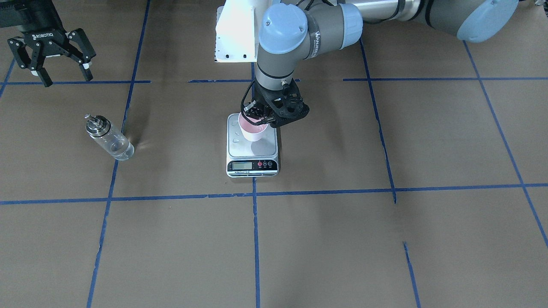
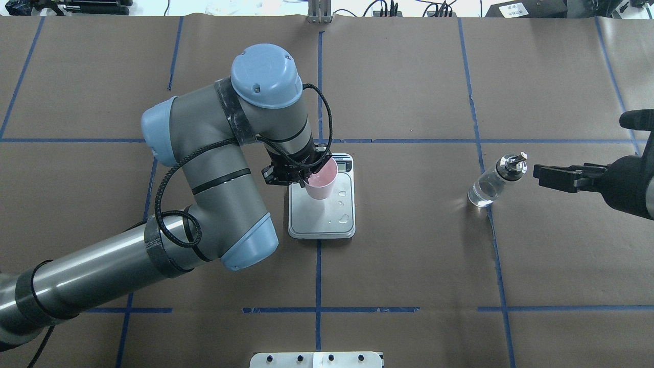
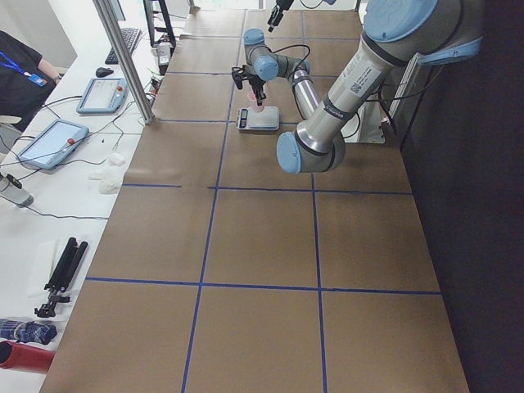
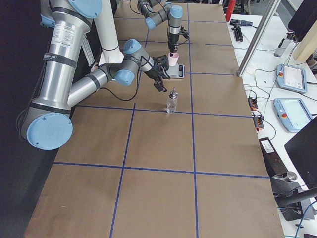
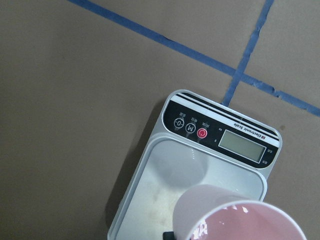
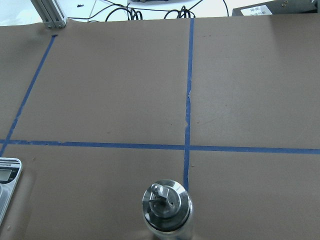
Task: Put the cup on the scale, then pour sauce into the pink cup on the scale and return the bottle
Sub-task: 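Carry the pink cup onto the scale while the right gripper approaches the bottle, then release the cup and lift the left gripper while the right closes on the bottle, then lift the glass sauce bottle with the right gripper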
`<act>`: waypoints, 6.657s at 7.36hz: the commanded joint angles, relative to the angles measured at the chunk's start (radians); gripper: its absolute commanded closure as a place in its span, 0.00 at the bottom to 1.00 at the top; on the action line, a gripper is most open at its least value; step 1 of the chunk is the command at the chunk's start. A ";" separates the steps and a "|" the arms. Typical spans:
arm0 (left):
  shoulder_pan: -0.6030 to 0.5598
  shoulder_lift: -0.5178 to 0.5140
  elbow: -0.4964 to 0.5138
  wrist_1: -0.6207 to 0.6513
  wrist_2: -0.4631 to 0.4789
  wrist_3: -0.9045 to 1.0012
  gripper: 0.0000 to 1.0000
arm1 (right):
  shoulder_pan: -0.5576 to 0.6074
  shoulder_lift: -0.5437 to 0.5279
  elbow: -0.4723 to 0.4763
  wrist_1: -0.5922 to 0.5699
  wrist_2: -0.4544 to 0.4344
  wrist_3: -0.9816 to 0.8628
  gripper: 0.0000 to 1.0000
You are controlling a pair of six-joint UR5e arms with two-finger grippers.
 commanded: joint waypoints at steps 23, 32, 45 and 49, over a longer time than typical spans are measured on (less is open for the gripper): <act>-0.179 0.271 -0.427 0.153 0.003 0.436 0.00 | -0.506 0.037 -0.478 0.531 -0.879 0.081 0.00; -0.248 0.412 -0.473 0.153 0.006 0.688 0.00 | -0.473 0.128 -0.616 0.536 -0.924 0.042 0.00; -0.280 0.412 -0.473 0.155 0.001 0.687 0.00 | -0.248 0.266 -0.586 0.534 -0.696 -0.181 1.00; -0.384 0.596 -0.572 0.152 -0.008 0.956 0.00 | -0.224 0.341 -0.423 0.285 -0.681 -0.324 1.00</act>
